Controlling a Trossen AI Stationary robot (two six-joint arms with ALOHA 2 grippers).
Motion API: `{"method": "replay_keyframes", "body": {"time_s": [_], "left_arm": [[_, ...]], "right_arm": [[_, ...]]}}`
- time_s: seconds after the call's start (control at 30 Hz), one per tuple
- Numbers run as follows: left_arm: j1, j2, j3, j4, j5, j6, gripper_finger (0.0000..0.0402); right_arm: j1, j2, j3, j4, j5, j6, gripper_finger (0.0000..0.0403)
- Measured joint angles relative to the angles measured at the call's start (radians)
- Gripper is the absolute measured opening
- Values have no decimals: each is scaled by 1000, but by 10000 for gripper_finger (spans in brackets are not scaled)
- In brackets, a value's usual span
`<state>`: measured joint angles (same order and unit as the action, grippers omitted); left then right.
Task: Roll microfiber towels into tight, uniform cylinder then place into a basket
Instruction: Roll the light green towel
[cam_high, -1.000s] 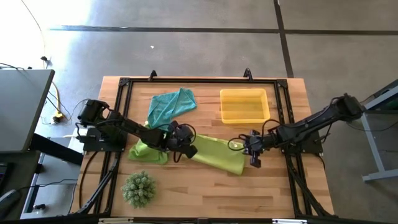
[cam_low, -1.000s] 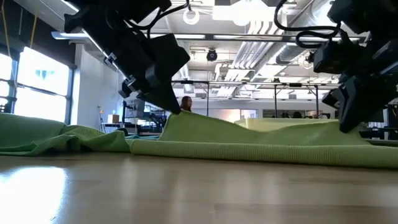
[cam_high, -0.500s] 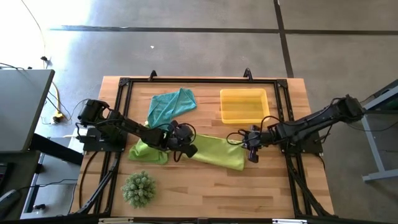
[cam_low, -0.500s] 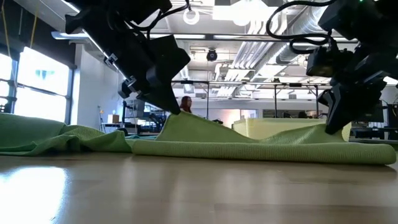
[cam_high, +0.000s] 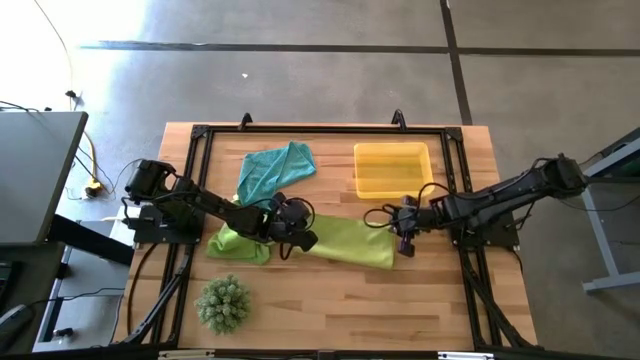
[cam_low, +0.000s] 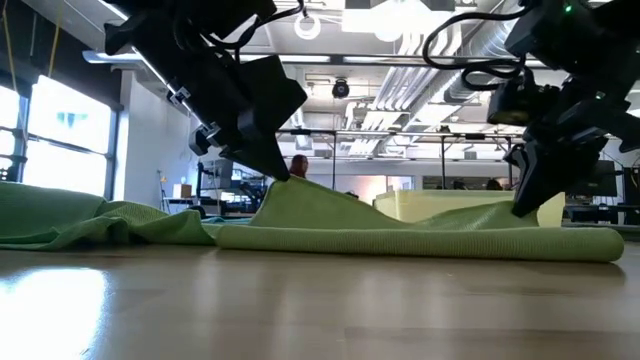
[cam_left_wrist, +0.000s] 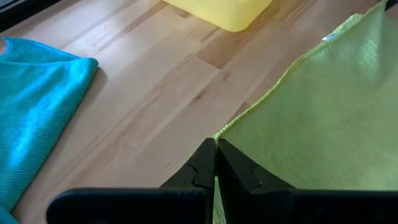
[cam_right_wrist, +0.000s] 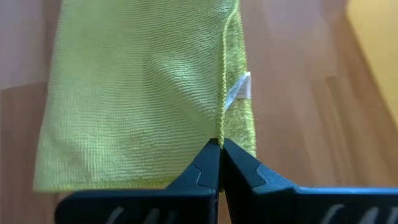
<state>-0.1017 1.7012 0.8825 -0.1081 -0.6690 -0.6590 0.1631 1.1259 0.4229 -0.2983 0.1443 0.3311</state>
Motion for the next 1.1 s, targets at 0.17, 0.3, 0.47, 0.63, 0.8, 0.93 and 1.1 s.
{"method": "replay_keyframes", "body": {"time_s": [0.17, 0.3, 0.47, 0.63, 0.8, 0.93, 1.1], "left_arm": [[4, 0, 0, 0, -1, 0, 0], [4, 0, 0, 0, -1, 0, 0], [4, 0, 0, 0, -1, 0, 0], [4, 0, 0, 0, -1, 1, 0], [4, 0, 0, 0, -1, 8, 0], [4, 0, 0, 0, 4, 8, 0], [4, 0, 0, 0, 5, 8, 0]], "right_arm": [[-16, 0, 0, -14, 9, -22, 0], [-28, 0, 0, -14, 9, -37, 5], [-35, 0, 0, -15, 90, -51, 44], [-35, 0, 0, -15, 136, -53, 104], [-35, 0, 0, -12, 71, 32, 131], [-24, 0, 0, 0, -31, 85, 133], [13, 0, 0, 33, -49, 89, 133]]}}
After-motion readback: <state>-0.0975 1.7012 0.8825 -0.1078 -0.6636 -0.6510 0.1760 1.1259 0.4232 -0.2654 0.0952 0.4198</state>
